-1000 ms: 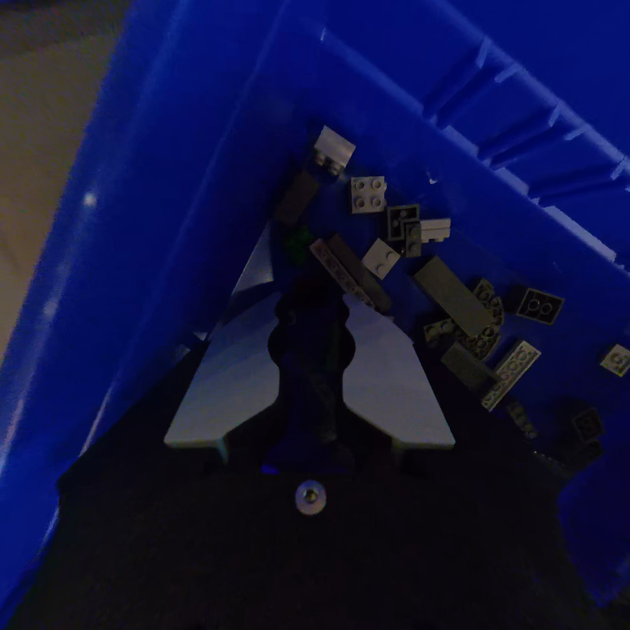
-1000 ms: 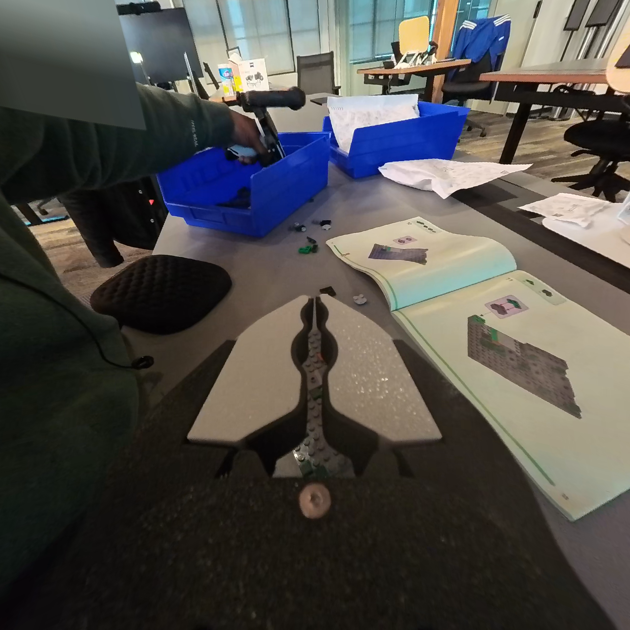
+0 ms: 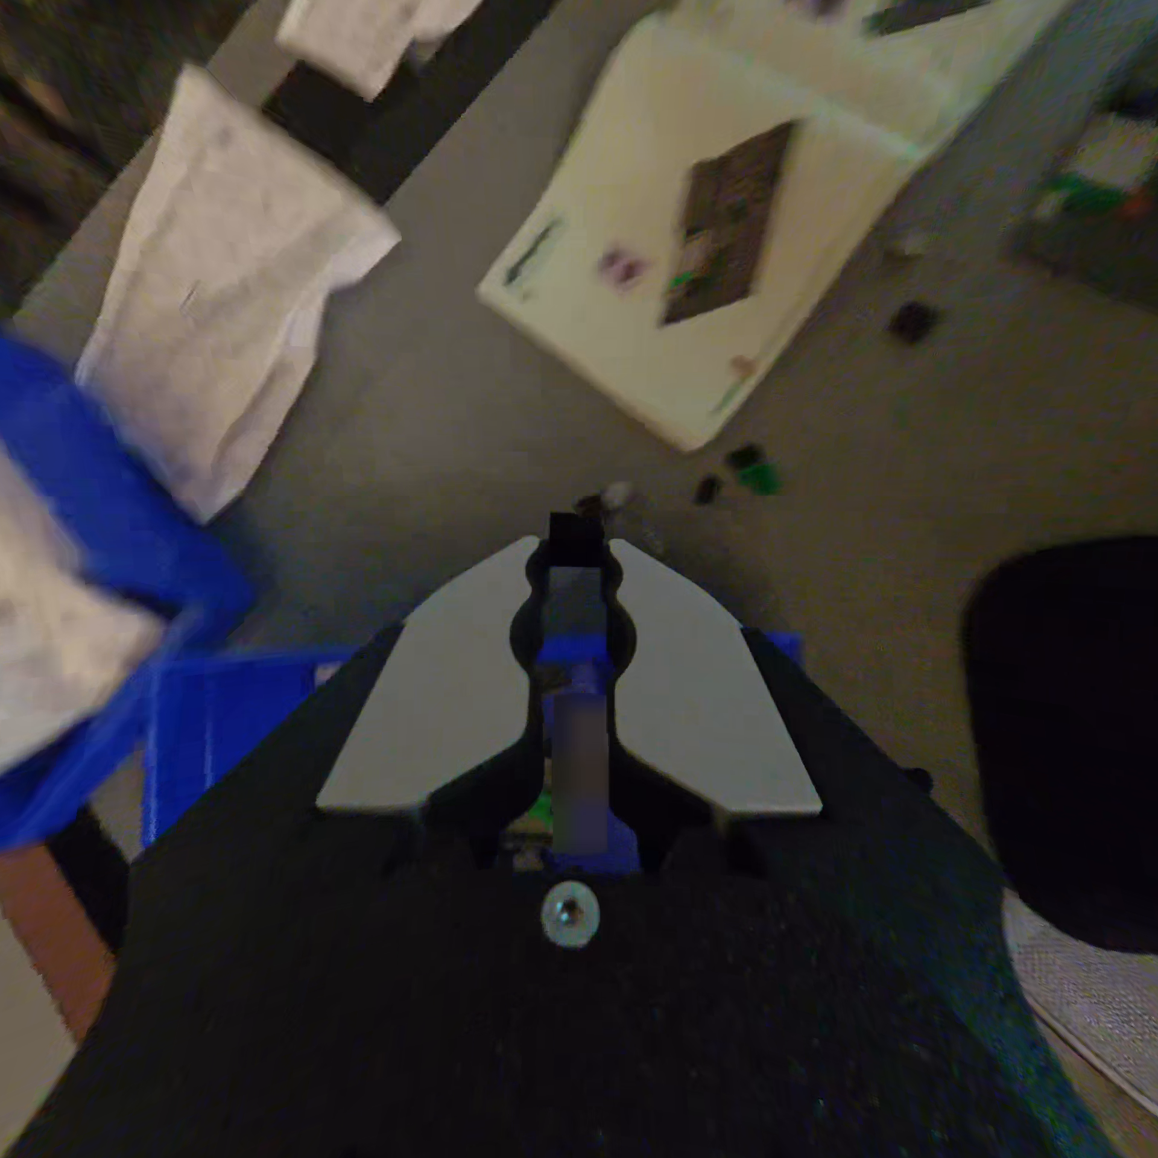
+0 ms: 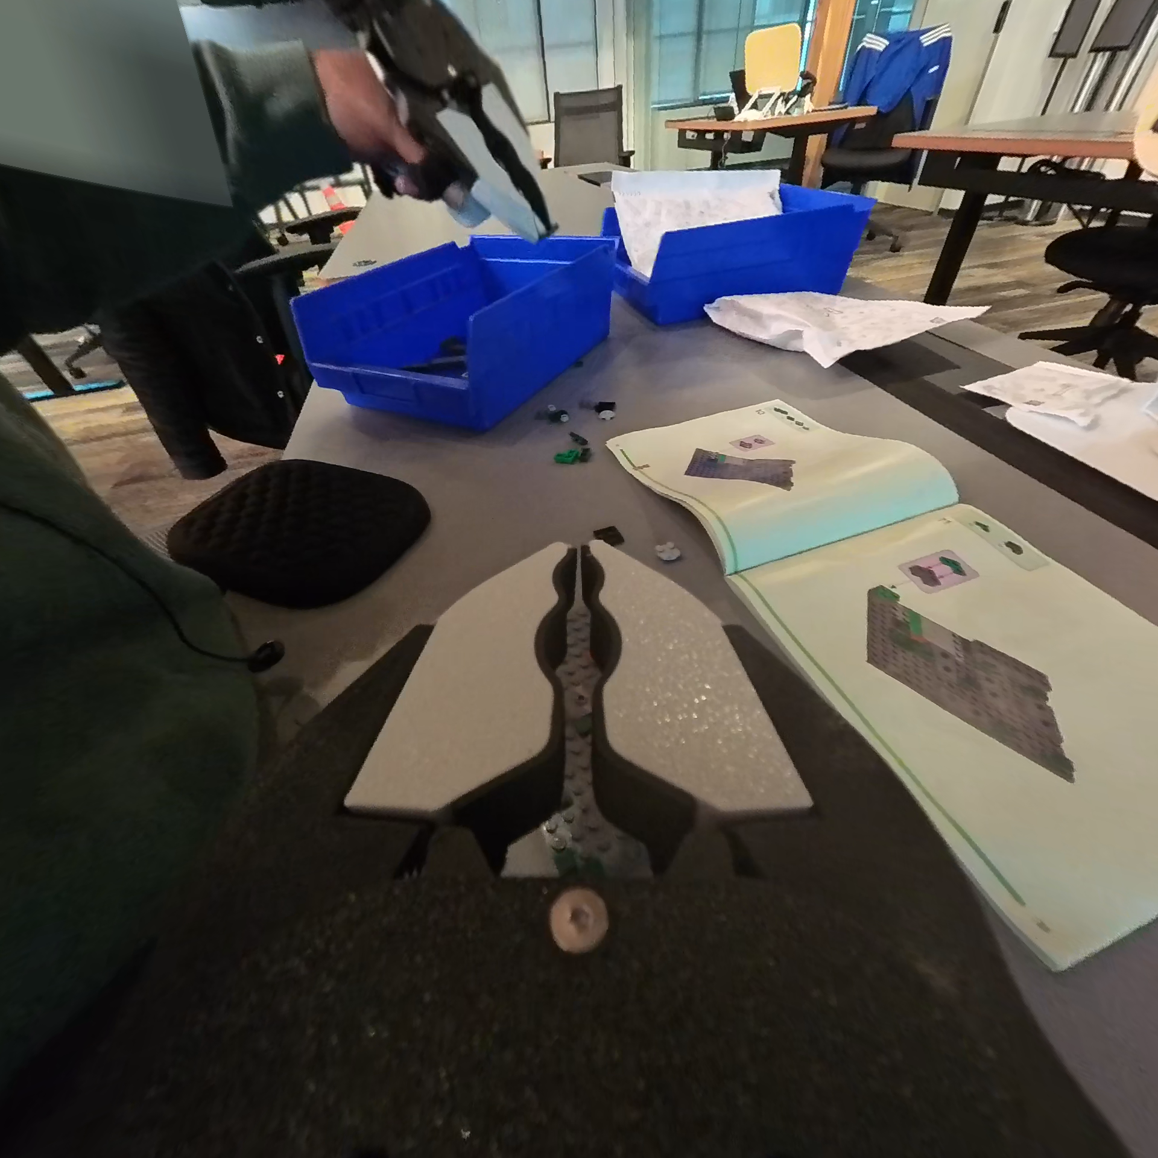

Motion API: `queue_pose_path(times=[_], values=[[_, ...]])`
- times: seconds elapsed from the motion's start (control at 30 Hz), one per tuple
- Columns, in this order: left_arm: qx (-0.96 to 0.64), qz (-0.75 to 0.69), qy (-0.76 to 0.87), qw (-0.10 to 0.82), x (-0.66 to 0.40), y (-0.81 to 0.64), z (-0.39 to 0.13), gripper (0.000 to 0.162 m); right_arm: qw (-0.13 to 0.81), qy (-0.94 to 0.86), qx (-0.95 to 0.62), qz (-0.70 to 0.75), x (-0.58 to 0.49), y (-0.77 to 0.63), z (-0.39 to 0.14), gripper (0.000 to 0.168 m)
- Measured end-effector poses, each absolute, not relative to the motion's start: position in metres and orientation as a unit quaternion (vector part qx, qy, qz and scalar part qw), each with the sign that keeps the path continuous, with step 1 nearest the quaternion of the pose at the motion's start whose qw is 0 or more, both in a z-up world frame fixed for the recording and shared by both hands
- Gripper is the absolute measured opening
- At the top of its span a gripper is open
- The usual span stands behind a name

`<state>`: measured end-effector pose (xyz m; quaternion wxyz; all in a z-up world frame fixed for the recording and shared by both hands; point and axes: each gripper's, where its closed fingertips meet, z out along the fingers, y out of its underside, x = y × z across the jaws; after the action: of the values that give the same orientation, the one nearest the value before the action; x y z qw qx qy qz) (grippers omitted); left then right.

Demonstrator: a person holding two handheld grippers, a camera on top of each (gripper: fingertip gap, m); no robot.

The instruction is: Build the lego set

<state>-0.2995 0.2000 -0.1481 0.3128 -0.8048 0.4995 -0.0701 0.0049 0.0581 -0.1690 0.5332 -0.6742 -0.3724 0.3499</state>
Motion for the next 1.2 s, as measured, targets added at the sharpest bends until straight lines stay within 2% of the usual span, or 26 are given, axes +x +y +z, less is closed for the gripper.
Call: queue_pose_path(times=[0.13,0.33,0.73,1.2], values=[[-0.749,-0.104,0.586,0.29,-0.213,0.16,-0.157,0.015,0.54,-0.375,-0.67,0.343,0.005,0.057,-0.165,0.001],[-0.705,-0.14,0.656,0.23,-0.132,0.134,-0.207,0.015,0.552,-0.378,-0.665,0.333,0.008,0.056,-0.159,0.0],[-0.693,-0.127,0.693,0.153,-0.087,0.131,-0.281,0.015,0.549,-0.371,-0.671,0.333,0.011,0.059,-0.162,0.001],[-0.698,-0.151,0.673,0.195,-0.084,0.125,-0.277,0.029,0.533,-0.37,-0.682,0.339,0.008,0.062,-0.174,0.001]])
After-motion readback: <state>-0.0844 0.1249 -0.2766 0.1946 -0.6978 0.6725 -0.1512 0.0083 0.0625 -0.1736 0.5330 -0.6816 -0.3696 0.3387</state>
